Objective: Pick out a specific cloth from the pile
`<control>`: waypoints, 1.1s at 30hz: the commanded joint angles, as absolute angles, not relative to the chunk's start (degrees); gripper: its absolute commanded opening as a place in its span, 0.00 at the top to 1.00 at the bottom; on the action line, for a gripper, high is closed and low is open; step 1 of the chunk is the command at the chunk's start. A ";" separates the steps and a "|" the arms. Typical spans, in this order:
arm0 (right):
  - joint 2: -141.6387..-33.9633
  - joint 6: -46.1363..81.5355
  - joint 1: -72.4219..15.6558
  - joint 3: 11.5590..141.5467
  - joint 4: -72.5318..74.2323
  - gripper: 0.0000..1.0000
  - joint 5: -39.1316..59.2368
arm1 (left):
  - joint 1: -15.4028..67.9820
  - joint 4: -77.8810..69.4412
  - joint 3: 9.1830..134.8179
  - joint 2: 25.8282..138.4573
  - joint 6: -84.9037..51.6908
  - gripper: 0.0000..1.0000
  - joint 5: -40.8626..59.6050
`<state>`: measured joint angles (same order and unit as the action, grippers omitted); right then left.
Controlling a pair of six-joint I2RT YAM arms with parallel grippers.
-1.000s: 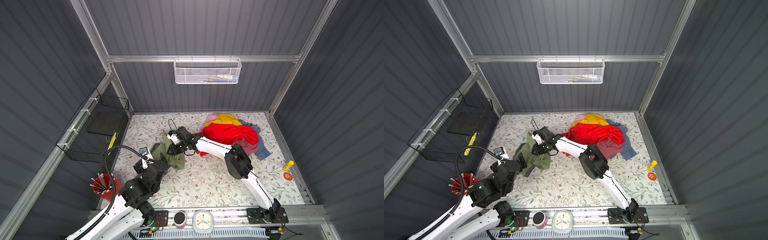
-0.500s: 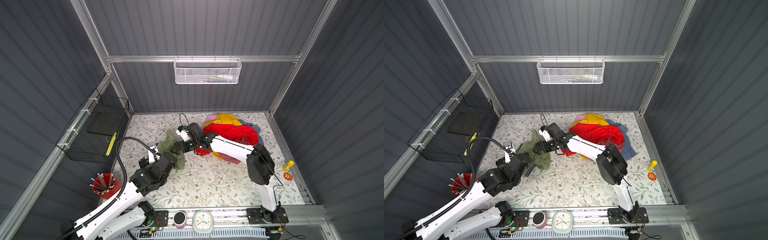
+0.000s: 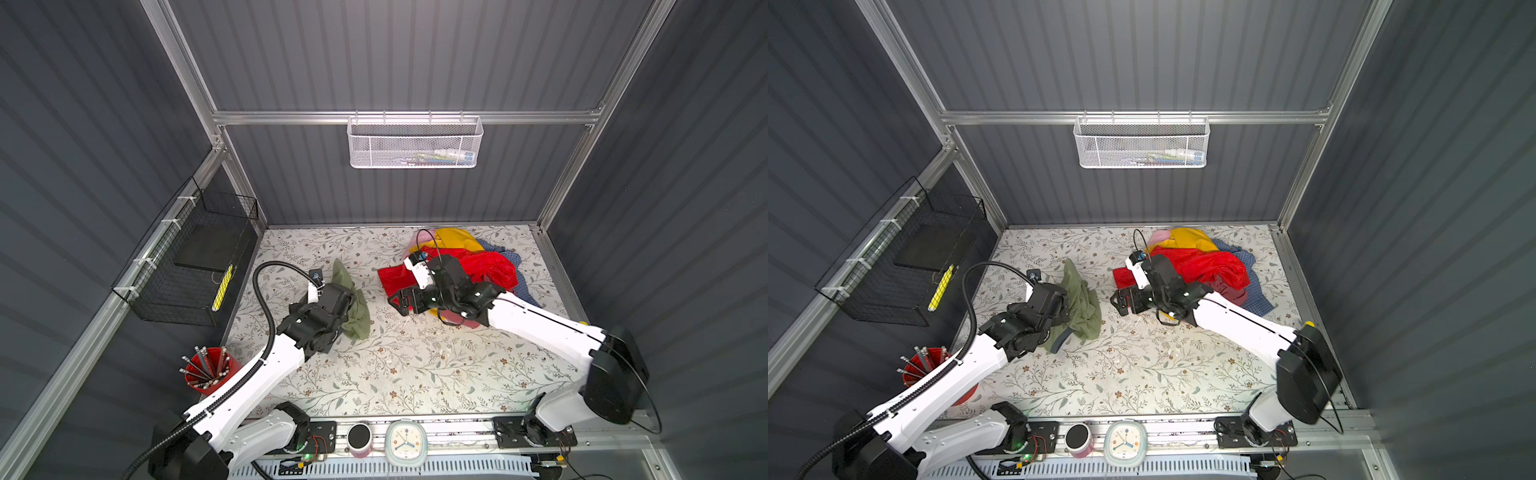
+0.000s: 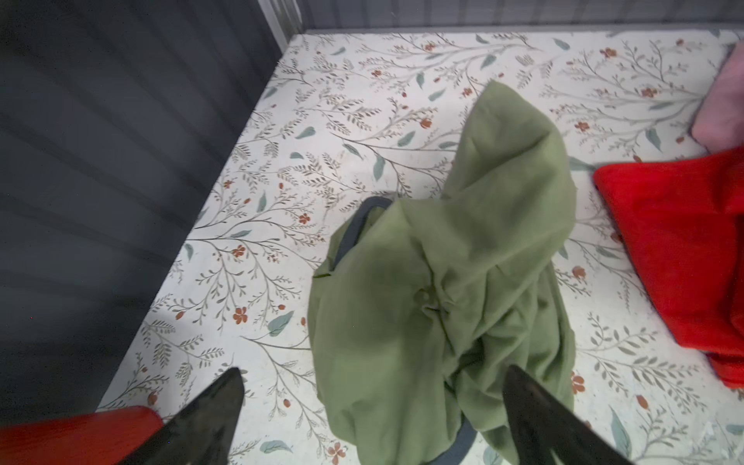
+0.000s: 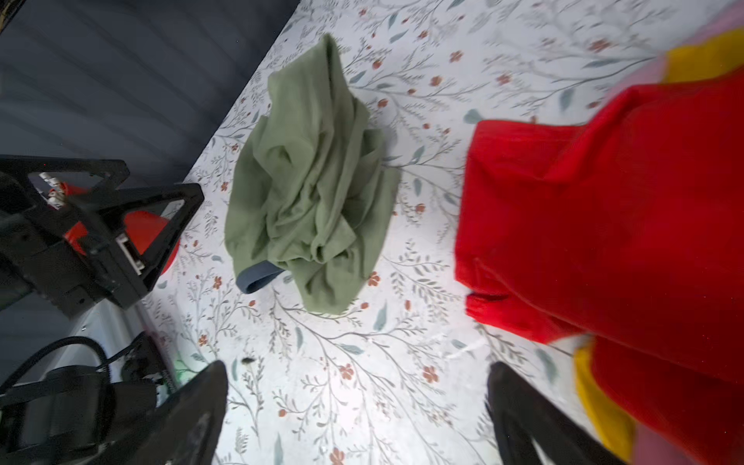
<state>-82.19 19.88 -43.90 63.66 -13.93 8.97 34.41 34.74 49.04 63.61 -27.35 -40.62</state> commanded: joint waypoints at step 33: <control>-48.05 6.21 -21.67 43.51 -27.62 0.01 2.72 | 26.22 35.75 62.89 106.39 -9.32 0.41 -9.36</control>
<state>-47.66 7.25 -22.06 44.14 -27.90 2.13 26.15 31.81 63.33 102.80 -10.09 -10.96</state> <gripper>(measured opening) 0.991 0.631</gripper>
